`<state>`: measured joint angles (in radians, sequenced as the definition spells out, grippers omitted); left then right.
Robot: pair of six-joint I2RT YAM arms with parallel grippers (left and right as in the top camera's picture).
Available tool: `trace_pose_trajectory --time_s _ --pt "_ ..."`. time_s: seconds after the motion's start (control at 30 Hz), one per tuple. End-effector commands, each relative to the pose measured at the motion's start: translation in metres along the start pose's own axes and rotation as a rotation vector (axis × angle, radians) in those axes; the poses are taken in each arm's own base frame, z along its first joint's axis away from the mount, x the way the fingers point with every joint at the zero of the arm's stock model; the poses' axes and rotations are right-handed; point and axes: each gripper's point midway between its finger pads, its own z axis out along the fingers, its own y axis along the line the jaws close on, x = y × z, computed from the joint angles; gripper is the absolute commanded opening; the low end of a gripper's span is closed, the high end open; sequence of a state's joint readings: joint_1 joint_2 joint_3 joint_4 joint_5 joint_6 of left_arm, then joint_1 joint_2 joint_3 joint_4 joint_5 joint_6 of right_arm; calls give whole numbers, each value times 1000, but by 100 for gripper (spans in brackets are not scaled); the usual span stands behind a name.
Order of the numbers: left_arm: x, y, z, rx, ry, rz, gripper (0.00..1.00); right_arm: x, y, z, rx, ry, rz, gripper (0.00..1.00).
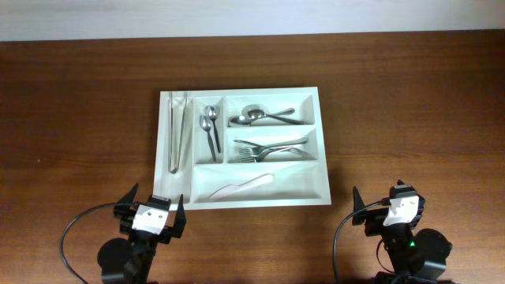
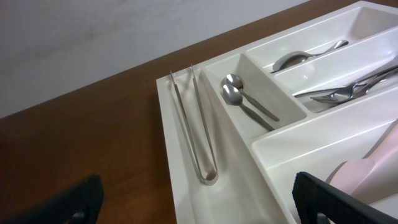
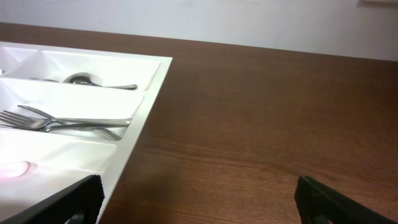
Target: Pack container
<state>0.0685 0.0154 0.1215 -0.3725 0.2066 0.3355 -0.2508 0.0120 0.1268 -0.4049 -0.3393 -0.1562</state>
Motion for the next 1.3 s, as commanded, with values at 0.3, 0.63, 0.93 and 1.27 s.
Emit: trace_pose_trajectory --time_s 0.3,0.63,0.93,1.27 --pt "0 -3 1 15 -11 -7 99 1 1 1 -7 -3 7 99" --pt "0 -3 1 15 -11 -7 99 1 1 1 -7 -3 7 99" --pt "0 -3 1 15 -11 -7 99 1 1 1 -7 -3 7 99" --pt "0 -3 1 15 -11 -7 99 1 1 1 -7 -3 7 99"
